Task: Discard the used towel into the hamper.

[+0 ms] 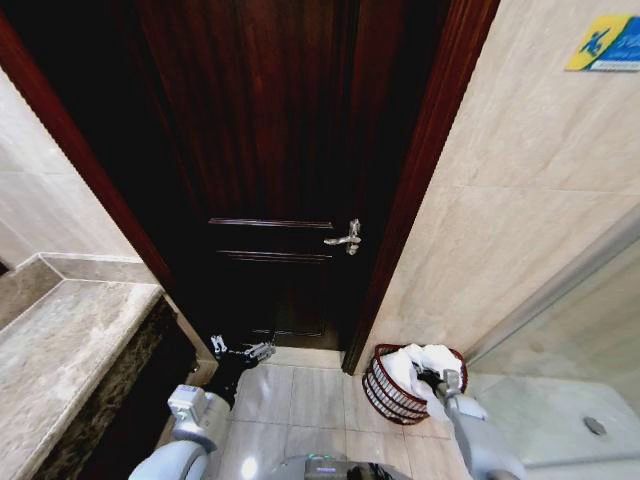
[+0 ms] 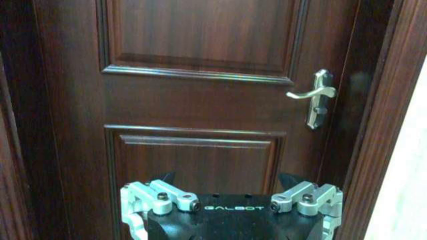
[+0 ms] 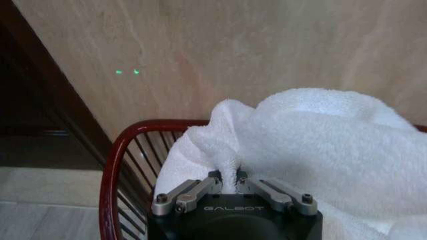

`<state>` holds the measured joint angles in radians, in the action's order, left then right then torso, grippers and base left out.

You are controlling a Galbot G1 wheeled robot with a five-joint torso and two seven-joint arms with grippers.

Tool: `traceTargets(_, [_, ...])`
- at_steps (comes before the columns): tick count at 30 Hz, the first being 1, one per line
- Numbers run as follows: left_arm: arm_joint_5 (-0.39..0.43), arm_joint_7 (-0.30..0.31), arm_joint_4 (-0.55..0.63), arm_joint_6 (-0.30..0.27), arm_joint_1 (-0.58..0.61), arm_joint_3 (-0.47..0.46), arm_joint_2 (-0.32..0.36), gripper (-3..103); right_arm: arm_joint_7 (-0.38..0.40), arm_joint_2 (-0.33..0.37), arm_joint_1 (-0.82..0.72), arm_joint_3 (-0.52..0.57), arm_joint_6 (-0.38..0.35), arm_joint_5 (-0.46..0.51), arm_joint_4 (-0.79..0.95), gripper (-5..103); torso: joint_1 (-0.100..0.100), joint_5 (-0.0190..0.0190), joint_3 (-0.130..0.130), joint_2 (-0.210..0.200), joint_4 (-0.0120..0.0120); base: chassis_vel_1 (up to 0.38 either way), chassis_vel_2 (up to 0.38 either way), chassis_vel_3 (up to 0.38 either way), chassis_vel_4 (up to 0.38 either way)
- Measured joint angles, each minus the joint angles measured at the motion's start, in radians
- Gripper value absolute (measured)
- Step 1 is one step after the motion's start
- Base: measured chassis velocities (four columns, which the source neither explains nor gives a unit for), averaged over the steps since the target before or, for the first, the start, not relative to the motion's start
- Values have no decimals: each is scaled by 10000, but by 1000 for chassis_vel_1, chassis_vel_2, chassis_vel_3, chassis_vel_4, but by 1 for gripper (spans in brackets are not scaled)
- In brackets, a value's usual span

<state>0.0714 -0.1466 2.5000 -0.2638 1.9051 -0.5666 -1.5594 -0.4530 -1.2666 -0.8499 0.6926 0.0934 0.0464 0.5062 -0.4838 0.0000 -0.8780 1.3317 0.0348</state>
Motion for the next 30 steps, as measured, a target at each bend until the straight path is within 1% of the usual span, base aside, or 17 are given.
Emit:
traceTargets(4, [0, 0, 0, 0, 0, 0, -1, 100, -32, -43, 546, -57, 28, -338, -605, 7, 0, -1, 0, 0, 1, 0, 0, 0, 0])
traceTargets(7, [0, 0, 0, 0, 0, 0, -1, 100, -31, -141, 1186, -54, 29, -788, -1326, 7, 0, -2, 0, 0, 0, 0, 0, 0, 0])
traceTargets(9, [0, 0, 0, 0, 0, 0, -1, 100, -41, -163, 1278, -61, 29, -864, -1451, 7, 0, -2, 0, 0, 0, 0, 0, 0, 0])
traceTargets(11, [0, 0, 0, 0, 0, 0, -1, 100, -105, -252, 1528, -66, 39, -1310, -1857, 7, 0, -3, 0, 0, 1, 0, 0, 0, 0])
traceTargets(15, [0, 0, 0, 0, 0, 0, -1, 100, -36, -402, 1655, -49, 47, -1760, -2156, 7, 0, 1, 0, 0, 4, 0, 0, 0, 0])
traceTargets(21, [0, 0, 0, 0, 0, 0, 0, 100, 215, -438, 1634, -46, -1, -1919, -2300, 7, 0, 1, 0, 0, 2, 0, 0, 0, 0])
traceTargets(25, [0, 0, 0, 0, 0, 0, -1, 100, 265, -328, 1667, -46, -80, -1945, -2349, 7, 0, -1, 1, -1, 2, 0, 0, 0, 0])
traceTargets(30, [0, 0, 0, 0, 0, 0, -1, 100, 501, -199, 1783, -53, -135, -1969, -2407, 7, 63, 0, 71, -135, 2, 0, 0, 0, 0])
